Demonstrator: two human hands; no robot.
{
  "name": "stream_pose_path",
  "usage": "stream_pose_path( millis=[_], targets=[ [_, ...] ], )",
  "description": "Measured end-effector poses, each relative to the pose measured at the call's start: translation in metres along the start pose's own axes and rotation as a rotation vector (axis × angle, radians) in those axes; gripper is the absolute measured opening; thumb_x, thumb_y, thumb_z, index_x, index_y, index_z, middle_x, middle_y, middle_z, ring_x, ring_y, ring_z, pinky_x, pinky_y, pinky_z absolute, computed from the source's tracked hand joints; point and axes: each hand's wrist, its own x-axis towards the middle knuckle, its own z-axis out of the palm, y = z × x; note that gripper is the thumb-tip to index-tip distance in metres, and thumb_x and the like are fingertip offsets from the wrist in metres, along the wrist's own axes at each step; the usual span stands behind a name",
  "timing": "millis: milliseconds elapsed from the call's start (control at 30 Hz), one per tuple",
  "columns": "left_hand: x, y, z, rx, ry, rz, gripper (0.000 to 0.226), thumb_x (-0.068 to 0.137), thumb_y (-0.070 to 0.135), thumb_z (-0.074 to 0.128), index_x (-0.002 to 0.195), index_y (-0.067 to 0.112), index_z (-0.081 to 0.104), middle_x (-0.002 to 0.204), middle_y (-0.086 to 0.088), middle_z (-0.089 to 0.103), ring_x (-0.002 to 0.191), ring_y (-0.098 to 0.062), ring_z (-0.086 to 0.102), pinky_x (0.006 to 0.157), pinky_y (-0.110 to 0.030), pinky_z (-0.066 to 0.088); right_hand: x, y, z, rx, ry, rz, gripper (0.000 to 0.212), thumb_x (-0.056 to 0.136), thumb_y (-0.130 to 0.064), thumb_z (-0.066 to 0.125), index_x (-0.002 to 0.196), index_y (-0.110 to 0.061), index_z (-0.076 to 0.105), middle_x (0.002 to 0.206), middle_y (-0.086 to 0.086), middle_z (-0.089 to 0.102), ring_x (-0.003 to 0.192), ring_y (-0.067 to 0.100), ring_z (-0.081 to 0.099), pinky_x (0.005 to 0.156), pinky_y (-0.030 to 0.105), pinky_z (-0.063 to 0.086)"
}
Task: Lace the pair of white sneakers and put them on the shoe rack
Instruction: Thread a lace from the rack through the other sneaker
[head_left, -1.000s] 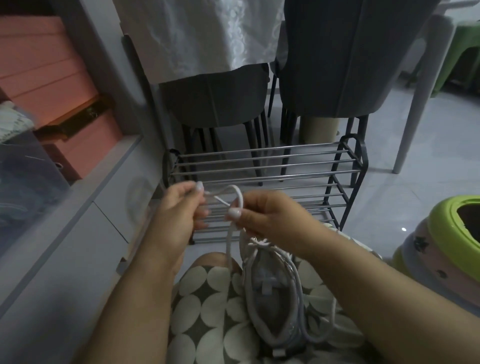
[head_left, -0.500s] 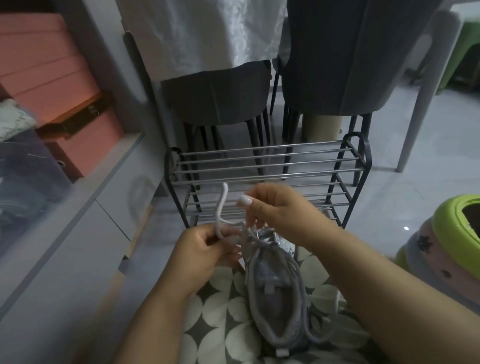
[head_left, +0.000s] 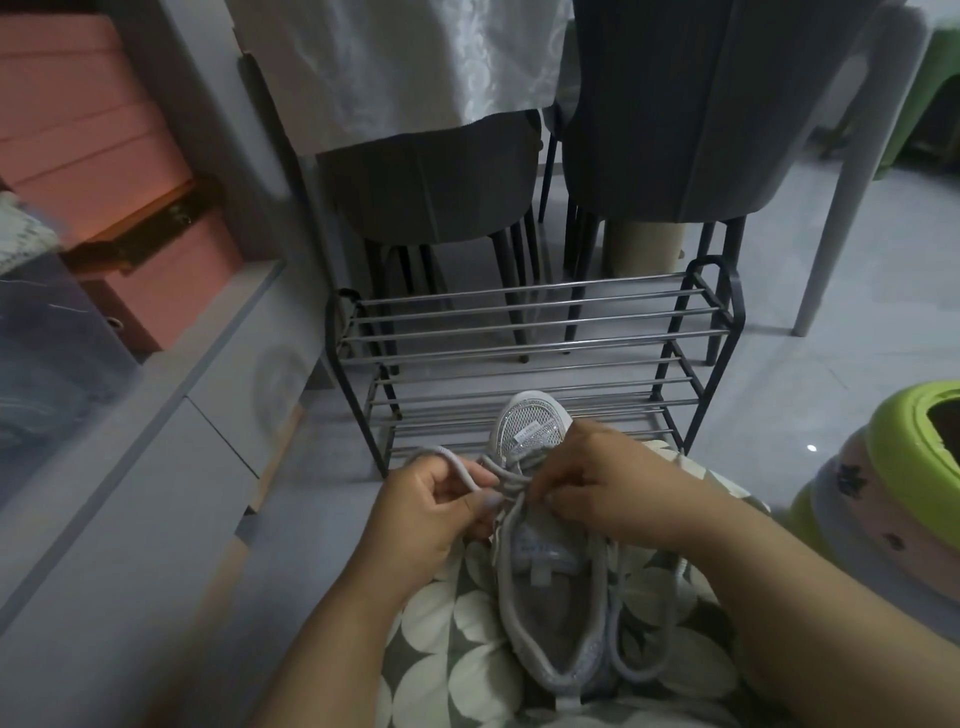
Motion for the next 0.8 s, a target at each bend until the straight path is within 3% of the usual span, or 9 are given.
stream_pose_path(
  millis=[200,400,567,700,800],
  targets=[
    [0.003,-0.005,-0.004,0.121,-0.013,-0.017,0.012,0.079,-0.004,0.072,0.075,0.008,0.070,0.064,-0.005,0.071,0.061,-0.016,0.068,0.063,-0.027,0.057,0.003,0.002,0.004,-0.051,0.014,-0.008,0.029,0.078,-0.022,0.059,0.100,-0.034,0.072,0.086,-0.010,0.061,0.096,0.002,0.038,0.085,0.025,0.042],
    [0.004,-0.005,-0.008,0.171,-0.071,-0.027,0.017,0.081,-0.003,0.070,0.071,0.010,0.068,0.060,-0.003,0.067,0.060,-0.017,0.064,0.063,-0.032,0.056,0.003,0.000,0.006,-0.134,0.016,-0.089,0.028,0.079,-0.025,0.061,0.105,-0.030,0.071,0.083,-0.011,0.061,0.088,0.002,0.033,0.069,0.010,0.031],
    [0.006,-0.006,-0.009,0.175,-0.074,-0.021,0.020,0.081,-0.003,0.070,0.069,0.012,0.068,0.060,-0.003,0.065,0.058,-0.018,0.062,0.060,-0.034,0.053,0.004,0.000,0.009,-0.129,0.054,-0.125,0.026,0.078,-0.023,0.062,0.101,-0.029,0.073,0.082,-0.008,0.067,0.092,0.010,0.043,0.075,0.020,0.033],
    [0.008,-0.007,-0.011,0.180,-0.093,-0.025,0.019,0.082,-0.003,0.069,0.070,0.011,0.068,0.061,-0.003,0.066,0.060,-0.019,0.063,0.060,-0.034,0.054,0.007,0.000,0.013,-0.107,0.080,-0.115,0.024,0.073,-0.024,0.063,0.094,-0.029,0.073,0.064,-0.014,0.053,0.082,0.006,0.040,0.073,0.024,0.039],
    [0.010,-0.008,-0.016,0.224,-0.110,-0.015,0.013,0.082,-0.001,0.070,0.073,0.009,0.068,0.063,-0.004,0.067,0.061,-0.020,0.065,0.062,-0.035,0.055,0.009,0.000,0.013,-0.074,0.072,-0.100,0.026,0.072,-0.025,0.064,0.095,-0.031,0.073,0.060,-0.017,0.048,0.073,-0.001,0.038,0.068,0.020,0.037]
  ],
)
